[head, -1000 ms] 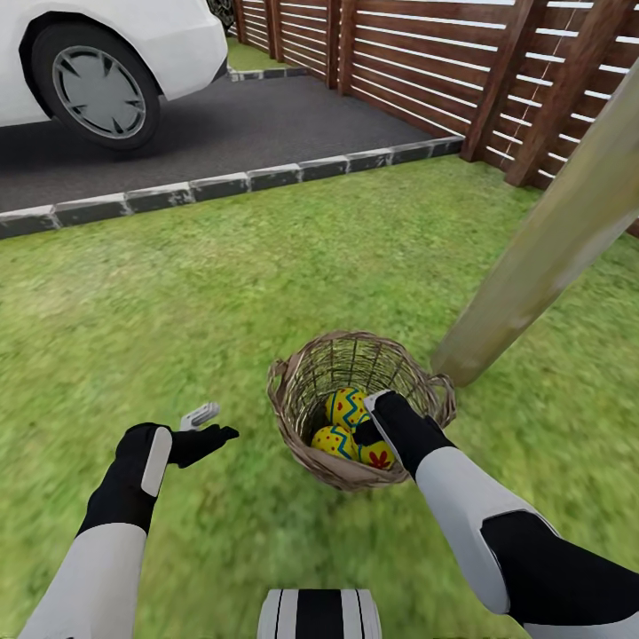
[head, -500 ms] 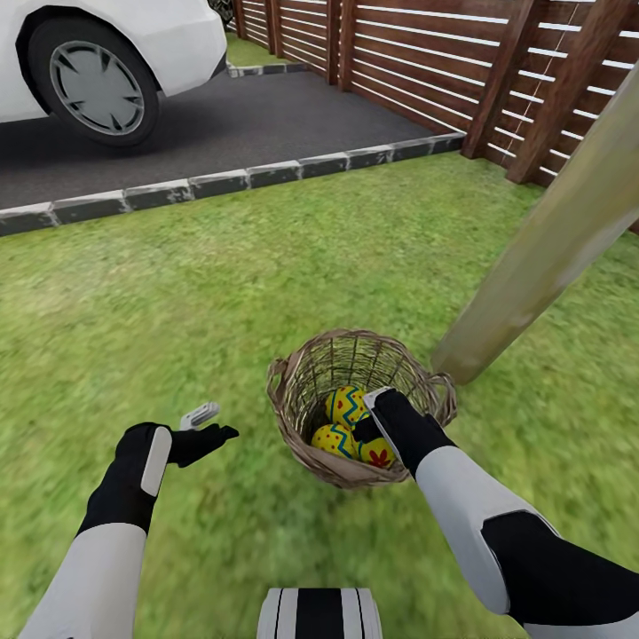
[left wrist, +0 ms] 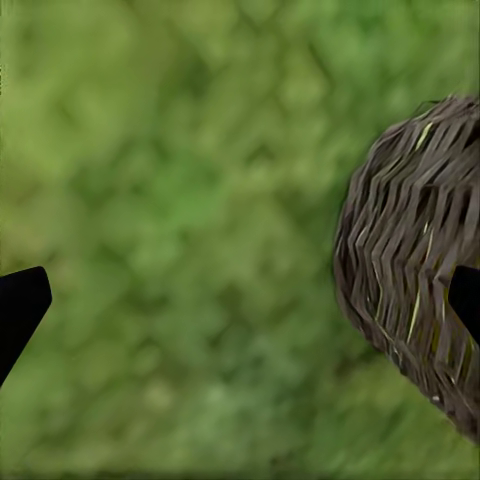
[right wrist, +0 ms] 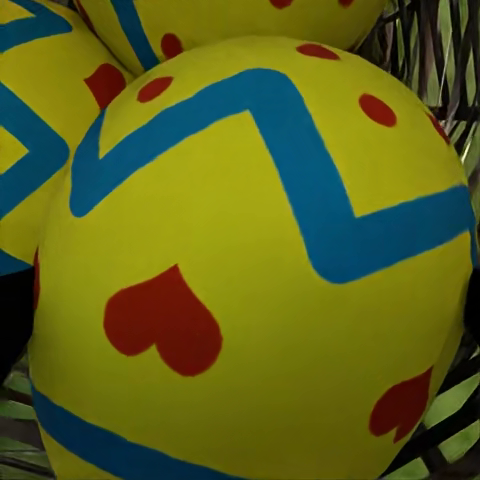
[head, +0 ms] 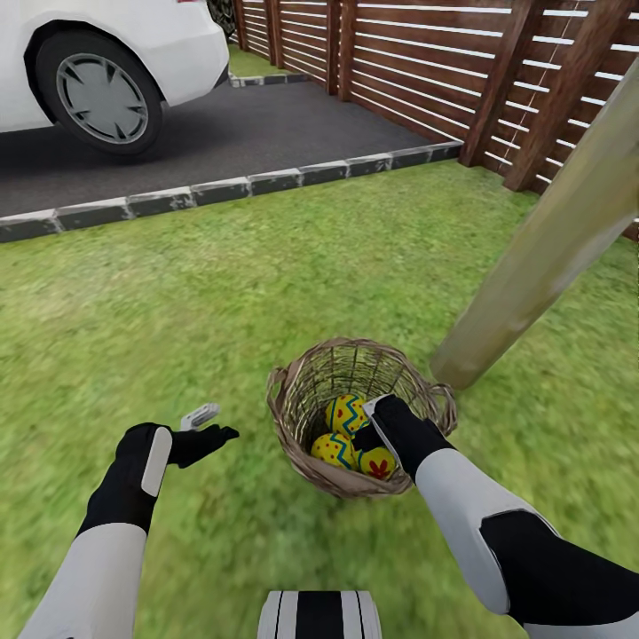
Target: Take the three Easter eggs out of the wicker basket on the lawn in the garden, then place them on the lawn next to a single tree (choose any tree) so that all three eggs are next to the same tree and none are left in the basket.
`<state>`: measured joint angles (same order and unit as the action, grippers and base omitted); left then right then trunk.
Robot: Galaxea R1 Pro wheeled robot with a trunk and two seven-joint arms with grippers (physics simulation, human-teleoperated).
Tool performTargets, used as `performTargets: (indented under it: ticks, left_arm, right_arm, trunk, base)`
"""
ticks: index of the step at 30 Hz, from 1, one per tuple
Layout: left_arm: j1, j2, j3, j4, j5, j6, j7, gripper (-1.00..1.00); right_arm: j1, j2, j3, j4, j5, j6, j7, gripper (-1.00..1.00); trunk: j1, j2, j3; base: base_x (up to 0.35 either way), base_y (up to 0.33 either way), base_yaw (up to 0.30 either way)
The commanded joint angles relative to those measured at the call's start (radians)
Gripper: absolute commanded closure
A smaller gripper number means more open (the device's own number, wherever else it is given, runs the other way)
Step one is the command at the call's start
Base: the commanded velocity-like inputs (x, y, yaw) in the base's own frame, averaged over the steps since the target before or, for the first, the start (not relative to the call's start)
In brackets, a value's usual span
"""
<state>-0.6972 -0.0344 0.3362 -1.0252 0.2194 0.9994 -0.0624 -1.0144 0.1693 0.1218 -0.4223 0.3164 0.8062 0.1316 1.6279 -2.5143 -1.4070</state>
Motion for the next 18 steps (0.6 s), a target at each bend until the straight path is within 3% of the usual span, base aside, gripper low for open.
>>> performTargets:
  ticks: [1, 15, 18]
  left_arm:
    - [-0.001, -0.002, 0.004, -0.001, -0.005, 0.005, -0.007, -1.00]
    - [-0.001, -0.002, 0.003, 0.003, -0.005, 0.005, -0.006, -1.00]
    - [-0.001, -0.003, 0.001, 0.004, -0.005, 0.005, -0.006, -1.00]
  right_arm:
    - [0.000, -0.001, 0.002, -0.001, 0.003, 0.005, 0.010, 1.00]
    - [0.000, -0.001, 0.000, -0.047, 0.003, 0.017, 0.014, 1.00]
    - [0.000, -0.001, -0.004, -0.085, 0.002, 0.082, 0.038, 1.00]
  trunk:
    - [0.000, 0.000, -0.001]
    - [-0.003, 0.001, 0.022]
    - [-0.004, 0.002, 0.034]
  base:
    - [0.000, 0.000, 0.000]
    - [0.000, 0.000, 0.000]
    - [0.000, 0.000, 0.000]
